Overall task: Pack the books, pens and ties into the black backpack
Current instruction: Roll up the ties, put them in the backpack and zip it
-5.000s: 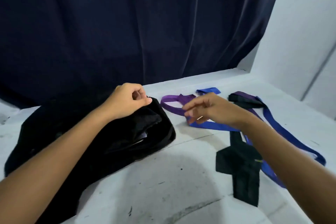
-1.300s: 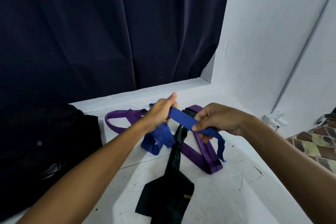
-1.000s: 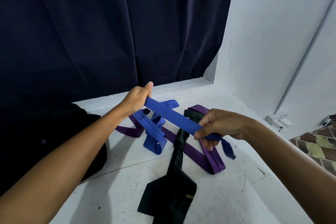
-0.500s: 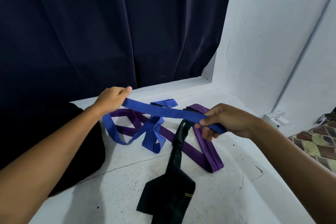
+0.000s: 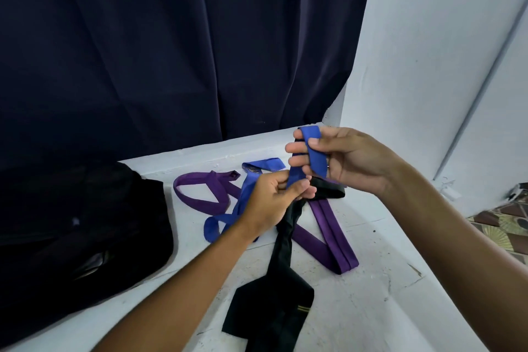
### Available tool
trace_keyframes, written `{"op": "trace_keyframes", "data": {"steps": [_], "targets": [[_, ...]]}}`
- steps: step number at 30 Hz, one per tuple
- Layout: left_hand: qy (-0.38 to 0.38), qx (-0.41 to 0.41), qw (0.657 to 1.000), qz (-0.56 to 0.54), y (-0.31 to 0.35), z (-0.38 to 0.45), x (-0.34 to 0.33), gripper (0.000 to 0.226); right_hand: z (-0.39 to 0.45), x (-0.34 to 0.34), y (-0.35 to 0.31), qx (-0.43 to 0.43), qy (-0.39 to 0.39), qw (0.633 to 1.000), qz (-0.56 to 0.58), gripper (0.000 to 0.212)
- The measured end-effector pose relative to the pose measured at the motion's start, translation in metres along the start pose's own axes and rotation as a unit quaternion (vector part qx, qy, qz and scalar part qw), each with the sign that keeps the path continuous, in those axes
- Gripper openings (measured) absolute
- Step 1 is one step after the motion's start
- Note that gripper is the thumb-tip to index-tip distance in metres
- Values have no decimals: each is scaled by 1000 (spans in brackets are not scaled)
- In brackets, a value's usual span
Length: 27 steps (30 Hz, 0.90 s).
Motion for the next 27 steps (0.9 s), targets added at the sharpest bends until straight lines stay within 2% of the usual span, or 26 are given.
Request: {"op": "trace_keyframes", "data": {"steps": [5, 11, 15, 18, 20, 23, 25, 27], "targets": [[0, 75, 997, -26, 3, -16, 0, 18, 12, -7, -2, 47, 73, 993, 74, 30], [6, 110, 993, -32, 17, -39, 1, 19, 35, -2, 9, 113, 151, 979, 77, 44], [17, 107, 994, -14, 27, -51, 1, 27, 46, 5, 21, 179, 224, 958, 0, 44], [10, 94, 995, 13, 37, -57, 3, 24, 51, 12, 30, 201, 260, 942, -63, 30], [7, 100, 995, 12, 43, -57, 6, 28, 54, 17, 34, 211, 271, 934, -98, 20], [28, 125, 992, 9, 57, -55, 10, 39, 55, 22, 41, 215, 262, 931, -138, 30], [49, 137, 989, -1, 67, -50, 15, 35, 54, 25, 44, 211, 240, 931, -177, 39], [65, 138, 988, -3, 78, -45, 20, 26, 54, 30, 48, 204, 216, 931, -213, 38]]}}
Point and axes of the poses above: each hand's wrist, its own z-axis towards the middle knuckle, its own x-axis out of the back of the hand, y = z × x, the point moved 1 cm from there along z, towards the middle knuckle, and after that the axes turned 12 degrees about y, right-handed, at the moved point
